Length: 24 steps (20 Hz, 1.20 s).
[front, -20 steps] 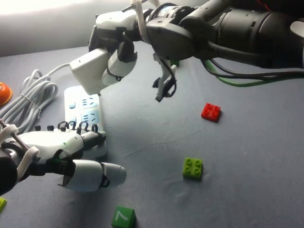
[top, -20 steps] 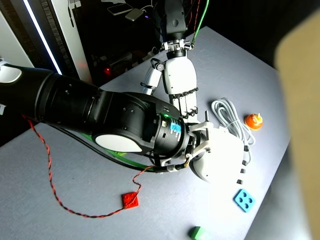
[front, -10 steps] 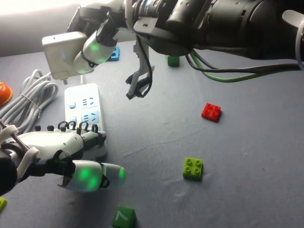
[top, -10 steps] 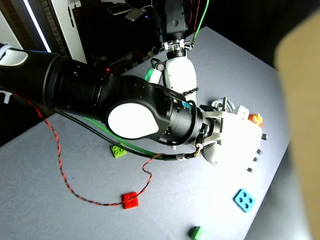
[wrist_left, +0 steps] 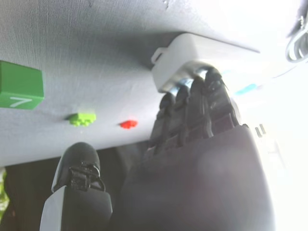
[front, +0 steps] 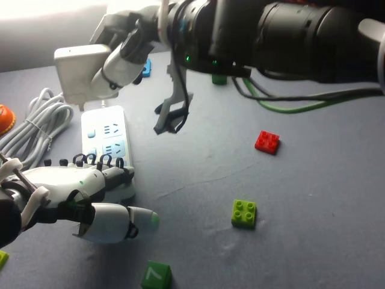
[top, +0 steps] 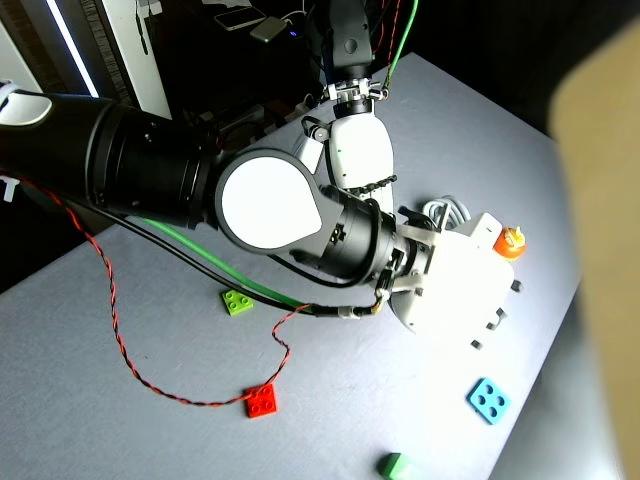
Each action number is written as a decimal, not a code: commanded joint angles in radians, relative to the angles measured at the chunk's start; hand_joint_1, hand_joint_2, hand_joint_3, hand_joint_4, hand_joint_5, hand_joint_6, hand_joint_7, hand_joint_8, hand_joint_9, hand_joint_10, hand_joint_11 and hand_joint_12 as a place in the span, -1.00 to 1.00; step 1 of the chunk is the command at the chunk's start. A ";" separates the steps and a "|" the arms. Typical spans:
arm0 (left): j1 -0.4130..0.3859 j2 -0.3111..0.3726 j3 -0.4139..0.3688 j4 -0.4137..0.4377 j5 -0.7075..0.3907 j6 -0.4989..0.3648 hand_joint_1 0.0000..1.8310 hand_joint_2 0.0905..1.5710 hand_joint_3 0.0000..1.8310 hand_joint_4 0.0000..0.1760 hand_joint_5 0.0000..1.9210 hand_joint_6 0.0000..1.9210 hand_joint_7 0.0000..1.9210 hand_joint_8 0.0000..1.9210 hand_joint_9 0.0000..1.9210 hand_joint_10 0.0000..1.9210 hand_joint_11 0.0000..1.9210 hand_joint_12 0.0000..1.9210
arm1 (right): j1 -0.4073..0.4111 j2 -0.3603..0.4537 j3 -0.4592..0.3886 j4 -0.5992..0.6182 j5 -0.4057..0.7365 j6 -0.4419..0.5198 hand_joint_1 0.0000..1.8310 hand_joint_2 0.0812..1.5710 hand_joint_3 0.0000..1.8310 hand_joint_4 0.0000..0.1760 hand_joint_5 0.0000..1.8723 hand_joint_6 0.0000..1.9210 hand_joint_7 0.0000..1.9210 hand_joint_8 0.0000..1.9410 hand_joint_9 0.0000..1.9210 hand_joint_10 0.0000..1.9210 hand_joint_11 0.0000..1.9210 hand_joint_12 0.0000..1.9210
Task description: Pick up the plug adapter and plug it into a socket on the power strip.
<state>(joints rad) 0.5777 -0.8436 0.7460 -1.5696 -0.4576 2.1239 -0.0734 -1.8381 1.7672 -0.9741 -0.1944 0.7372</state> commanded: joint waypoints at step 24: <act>0.000 0.005 0.007 0.008 -0.022 -0.005 -1.00 0.45 -1.00 -1.00 -1.00 -1.00 -1.00 -1.00 -1.00 -1.00 -1.00 -1.00 | -0.063 -0.002 -0.045 -0.837 -0.150 0.632 0.35 0.38 -1.00 -1.00 0.09 -0.15 0.02 0.16 -0.03 -0.02 -0.17 0.46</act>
<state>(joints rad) 0.5785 -0.8433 0.7460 -1.5692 -0.4591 2.1239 -0.1585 -1.8488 1.7275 -1.7817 -0.3073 1.3540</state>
